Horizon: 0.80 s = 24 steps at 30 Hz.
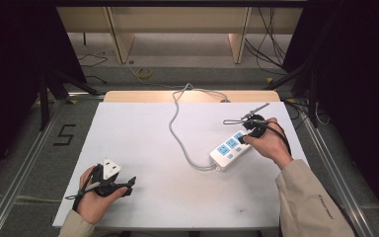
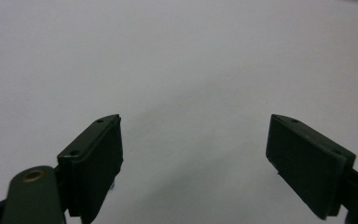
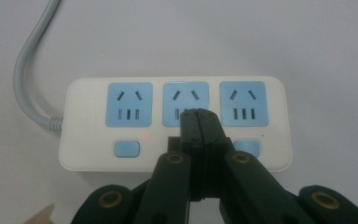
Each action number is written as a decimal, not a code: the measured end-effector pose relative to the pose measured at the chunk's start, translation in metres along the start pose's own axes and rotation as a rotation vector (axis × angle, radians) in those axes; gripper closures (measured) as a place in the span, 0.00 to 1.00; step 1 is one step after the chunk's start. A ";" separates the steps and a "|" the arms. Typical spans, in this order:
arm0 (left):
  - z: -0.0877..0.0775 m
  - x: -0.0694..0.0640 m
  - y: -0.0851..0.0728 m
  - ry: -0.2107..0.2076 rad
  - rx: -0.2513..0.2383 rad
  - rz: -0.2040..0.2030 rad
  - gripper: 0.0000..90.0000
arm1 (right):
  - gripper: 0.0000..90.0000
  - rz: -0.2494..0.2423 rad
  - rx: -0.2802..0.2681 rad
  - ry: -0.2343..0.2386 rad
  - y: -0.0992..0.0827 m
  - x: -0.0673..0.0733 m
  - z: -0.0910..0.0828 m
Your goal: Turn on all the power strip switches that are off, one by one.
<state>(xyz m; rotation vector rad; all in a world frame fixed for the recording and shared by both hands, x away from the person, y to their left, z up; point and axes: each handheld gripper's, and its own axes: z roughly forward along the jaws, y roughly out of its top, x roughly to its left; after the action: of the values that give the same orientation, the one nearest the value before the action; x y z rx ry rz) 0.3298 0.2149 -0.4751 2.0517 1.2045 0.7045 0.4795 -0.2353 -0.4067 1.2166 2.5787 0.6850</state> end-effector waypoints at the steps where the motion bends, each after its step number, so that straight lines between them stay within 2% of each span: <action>1: 0.000 0.000 0.000 -0.001 0.001 -0.001 0.20 | 1.00 0.003 0.002 0.000 0.000 0.000 0.000; 24: 0.000 0.000 0.000 -0.001 0.000 0.000 0.20 | 1.00 0.027 0.006 -0.029 0.001 -0.011 0.000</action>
<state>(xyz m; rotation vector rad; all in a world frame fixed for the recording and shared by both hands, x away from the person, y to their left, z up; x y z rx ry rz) 0.3299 0.2145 -0.4752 2.0517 1.2038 0.7037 0.4875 -0.2435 -0.4066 1.2552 2.5474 0.6610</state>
